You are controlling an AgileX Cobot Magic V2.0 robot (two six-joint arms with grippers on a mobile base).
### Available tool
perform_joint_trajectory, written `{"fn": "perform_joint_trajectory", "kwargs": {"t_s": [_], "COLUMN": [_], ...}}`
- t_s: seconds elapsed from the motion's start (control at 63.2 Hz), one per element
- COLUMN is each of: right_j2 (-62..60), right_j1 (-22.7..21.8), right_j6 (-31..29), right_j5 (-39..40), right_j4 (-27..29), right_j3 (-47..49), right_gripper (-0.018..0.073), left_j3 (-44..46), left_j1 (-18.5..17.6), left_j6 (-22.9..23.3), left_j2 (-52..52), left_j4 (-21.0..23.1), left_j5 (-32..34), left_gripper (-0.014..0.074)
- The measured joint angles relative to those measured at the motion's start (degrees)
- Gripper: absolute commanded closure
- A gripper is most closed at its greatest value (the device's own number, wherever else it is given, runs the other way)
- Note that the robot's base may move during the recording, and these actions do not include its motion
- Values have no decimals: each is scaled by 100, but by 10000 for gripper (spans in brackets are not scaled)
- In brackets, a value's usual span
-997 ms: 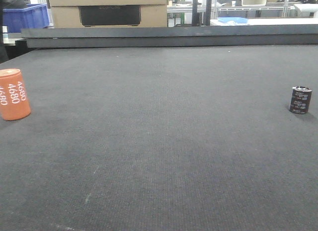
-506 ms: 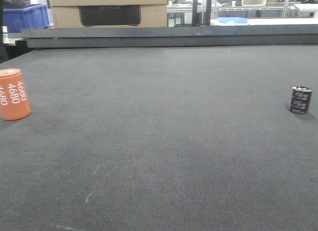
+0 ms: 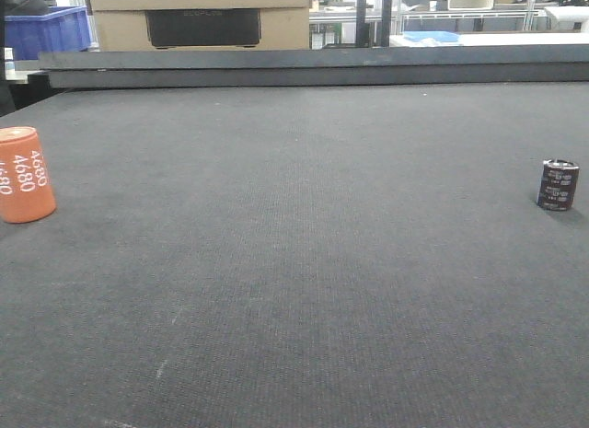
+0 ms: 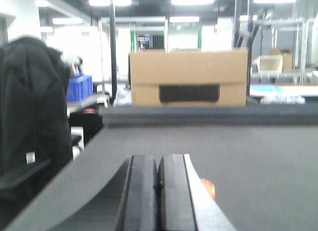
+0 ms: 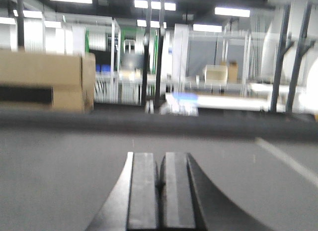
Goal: Place cylindrical capacitor in blue bin on shelf
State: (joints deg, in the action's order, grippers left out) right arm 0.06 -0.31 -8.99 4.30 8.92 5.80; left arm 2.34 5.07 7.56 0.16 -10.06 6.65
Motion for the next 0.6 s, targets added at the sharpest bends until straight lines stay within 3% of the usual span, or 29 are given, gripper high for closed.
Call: {"fn": "perform_joint_trajectory", "kwargs": {"t_s": [0.111, 0.158, 0.237, 0.364, 0.538, 0.601], "right_j2": [84, 283, 771, 1793, 2933, 3263], "right_j1": [0, 0, 0, 0, 0, 0], "right_j6": [0, 0, 0, 0, 0, 0], "right_j5": [-571, -819, -1257, -1724, -1873, -1908], "right_j4": [0, 0, 14, 14, 24, 24], "right_j3": [1094, 1630, 2369, 3256, 3666, 3692], "right_gripper": [710, 667, 547, 256, 145, 120], "left_j3": [852, 1430, 2131, 3218, 3754, 3776], "left_j1": [0, 0, 0, 0, -24, -95], "left_j6": [0, 0, 0, 0, 0, 0], "left_j2": [40, 189, 570, 1420, 2404, 2673], "left_j4": [0, -10, -46, -64, -14, 23], "left_j5": [-634, -989, -1560, -2330, -2764, -2869], "left_gripper": [699, 669, 566, 282, 17, -15]}}
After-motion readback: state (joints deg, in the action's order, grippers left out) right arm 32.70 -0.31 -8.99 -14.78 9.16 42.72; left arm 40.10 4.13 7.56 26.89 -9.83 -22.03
